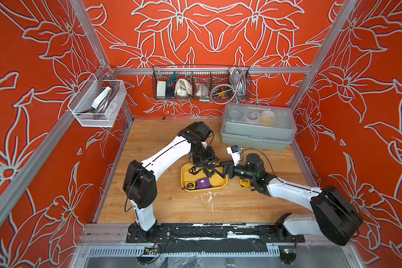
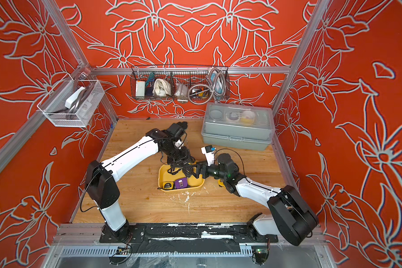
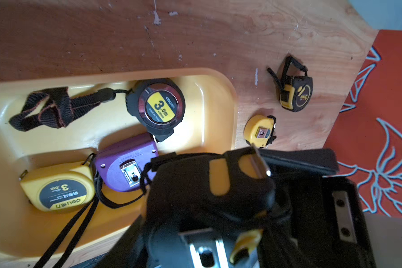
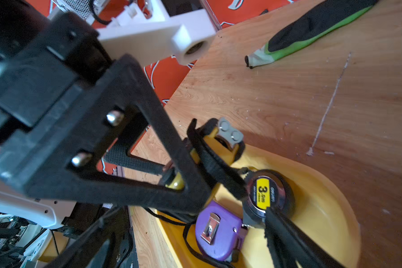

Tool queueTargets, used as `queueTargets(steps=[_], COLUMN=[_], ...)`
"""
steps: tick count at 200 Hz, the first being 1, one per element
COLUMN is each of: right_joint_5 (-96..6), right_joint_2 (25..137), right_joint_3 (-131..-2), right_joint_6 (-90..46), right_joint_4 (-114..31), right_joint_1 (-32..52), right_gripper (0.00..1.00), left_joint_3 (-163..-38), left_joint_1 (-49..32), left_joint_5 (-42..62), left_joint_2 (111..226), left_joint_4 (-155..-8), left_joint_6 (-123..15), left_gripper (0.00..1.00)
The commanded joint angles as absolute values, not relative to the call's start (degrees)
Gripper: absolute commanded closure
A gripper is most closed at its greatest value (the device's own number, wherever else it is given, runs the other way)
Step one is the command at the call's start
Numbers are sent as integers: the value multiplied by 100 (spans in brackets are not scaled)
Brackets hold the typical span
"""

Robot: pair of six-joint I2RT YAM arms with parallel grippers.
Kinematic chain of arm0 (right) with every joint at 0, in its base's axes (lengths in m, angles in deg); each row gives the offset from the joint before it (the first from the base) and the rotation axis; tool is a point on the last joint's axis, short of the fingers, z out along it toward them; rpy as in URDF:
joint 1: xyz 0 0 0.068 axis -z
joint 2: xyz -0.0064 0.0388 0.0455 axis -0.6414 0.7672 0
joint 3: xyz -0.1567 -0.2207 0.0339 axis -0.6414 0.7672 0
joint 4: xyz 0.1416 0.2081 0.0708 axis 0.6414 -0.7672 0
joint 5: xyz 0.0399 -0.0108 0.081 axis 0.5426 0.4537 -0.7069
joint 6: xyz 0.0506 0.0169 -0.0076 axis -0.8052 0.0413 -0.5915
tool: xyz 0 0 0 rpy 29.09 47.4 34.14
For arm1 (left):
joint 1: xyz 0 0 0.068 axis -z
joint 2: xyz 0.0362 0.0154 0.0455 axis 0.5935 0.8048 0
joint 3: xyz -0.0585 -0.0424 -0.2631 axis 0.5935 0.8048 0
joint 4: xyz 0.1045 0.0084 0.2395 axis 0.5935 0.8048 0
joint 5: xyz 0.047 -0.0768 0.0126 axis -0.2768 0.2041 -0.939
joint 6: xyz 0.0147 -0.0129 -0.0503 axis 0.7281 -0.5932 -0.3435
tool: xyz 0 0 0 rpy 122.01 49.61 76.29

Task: Take the tape measure out of the storage box
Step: Place the tape measure at the center of the board.

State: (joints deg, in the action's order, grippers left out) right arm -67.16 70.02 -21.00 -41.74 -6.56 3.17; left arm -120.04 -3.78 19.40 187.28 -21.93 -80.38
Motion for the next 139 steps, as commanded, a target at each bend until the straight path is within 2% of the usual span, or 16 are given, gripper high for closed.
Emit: queueTargets(steps=[1,24,59,109,116,128,139], right_joint_5=[-6292,-6072,-6070,-6234,-6252,-6273,-6350], right_joint_2=[7203,7516,8026,8218,8185,8122,8029], right_joint_3=[-2177,-2340,-2531,-2639,-2638,-2691,-2761], right_joint_6=[-4544,-4744,-5092,-5149,-5072,-4946,-4751], right_joint_4=[144,345,991,1218,1146,811,420], right_joint_1=[186,115,79,79,79,83,79], right_gripper=[8,14,30,83,88,89,89], left_joint_3=[-11995,-11881,-11828,-11790,-11801,-11823,-11859], left_joint_1=[-395,-401,-406,-413,-415,-411,-409], left_joint_5=[2127,2144,2309,2253,2304,2380,2266], left_joint_2=[18458,18389,18379,18289,18303,18298,18275], left_joint_4=[-2415,-2507,-2608,-2534,-2529,-2525,-2459], left_joint_6=[-8270,-8358,-8461,-8318,-8264,-8153,-8042], left_gripper=[52,52,52,50,49,42,23])
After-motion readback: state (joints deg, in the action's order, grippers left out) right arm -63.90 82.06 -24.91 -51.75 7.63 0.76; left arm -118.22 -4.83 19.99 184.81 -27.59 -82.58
